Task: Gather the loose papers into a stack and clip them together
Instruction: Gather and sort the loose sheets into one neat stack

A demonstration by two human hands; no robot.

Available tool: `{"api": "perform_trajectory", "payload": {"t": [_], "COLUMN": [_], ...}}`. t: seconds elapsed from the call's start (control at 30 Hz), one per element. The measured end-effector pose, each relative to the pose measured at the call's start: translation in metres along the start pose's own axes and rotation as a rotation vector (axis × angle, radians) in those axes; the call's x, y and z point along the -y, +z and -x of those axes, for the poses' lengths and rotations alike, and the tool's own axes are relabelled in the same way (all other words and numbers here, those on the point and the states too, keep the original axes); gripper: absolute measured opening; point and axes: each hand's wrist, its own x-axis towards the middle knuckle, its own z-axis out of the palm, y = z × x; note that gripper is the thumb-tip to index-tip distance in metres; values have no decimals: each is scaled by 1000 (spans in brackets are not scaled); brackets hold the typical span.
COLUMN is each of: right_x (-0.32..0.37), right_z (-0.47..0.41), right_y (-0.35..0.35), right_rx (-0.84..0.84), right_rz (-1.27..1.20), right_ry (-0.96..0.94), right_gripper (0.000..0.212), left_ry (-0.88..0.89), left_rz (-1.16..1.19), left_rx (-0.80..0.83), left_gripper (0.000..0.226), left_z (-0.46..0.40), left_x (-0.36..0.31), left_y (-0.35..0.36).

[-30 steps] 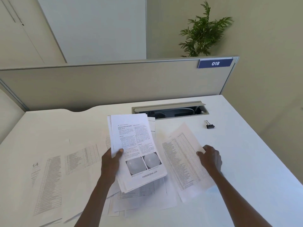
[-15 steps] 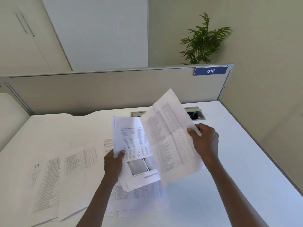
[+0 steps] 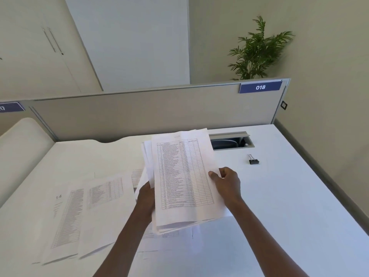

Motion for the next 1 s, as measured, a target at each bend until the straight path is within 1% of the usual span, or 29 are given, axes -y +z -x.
{"api": "perform_trajectory", "payload": {"t": [0.03,0.17,0.23,0.27,0.37,0.43,0.47,0.5,0.53,0.57,0.6,0.67,0.83,0.93,1.0], "right_x": [-1,-6,-6,-7,-6,-5,-4,-3,-2,-1,0,1,8,8,4], "right_z": [0,-2,-3,-4,-5,-4,-4,-4,-3,-2,-1,0,4,4,1], "right_y": [-1,-4,-4,-3,-3,-3,-3,-2,0,1,3,7,26,44,57], "right_rx": [21,113,151,166,176,174,173,174,177,179,183,195,218,207,158], "right_rz": [-8,-61,-48,-42,-37,-40,-40,-37,-29,-18,-10,-2,15,-1,-46], "right_ry": [-3,-37,-57,-65,-79,-98,-108,-118,-130,-141,-152,-163,-147,-99,-15], "right_gripper": [20,39,44,47,50,49,48,48,47,47,46,46,42,29,21], "left_ry": [-6,-9,-24,-32,-42,-83,-104,-126,-136,-138,-119,-56,-18,-2,10], "left_rz": [11,41,88,89,65,146,194,229,233,214,176,110,85,58,58], "left_rx": [14,43,92,92,8,-30,-18,0,19,34,43,46,37,-13,-17], "left_gripper": [15,13,19,20,25,45,56,63,64,59,50,34,26,23,23], "left_z": [3,7,7,8,7,0,-4,-5,-7,-7,-7,-9,-19,-31,-38], "left_x": [-1,-6,-7,-6,-4,-2,0,0,0,0,0,2,10,11,10], "left_y": [2,7,12,15,13,8,3,0,-4,-5,-7,-11,-32,-52,-71]}}
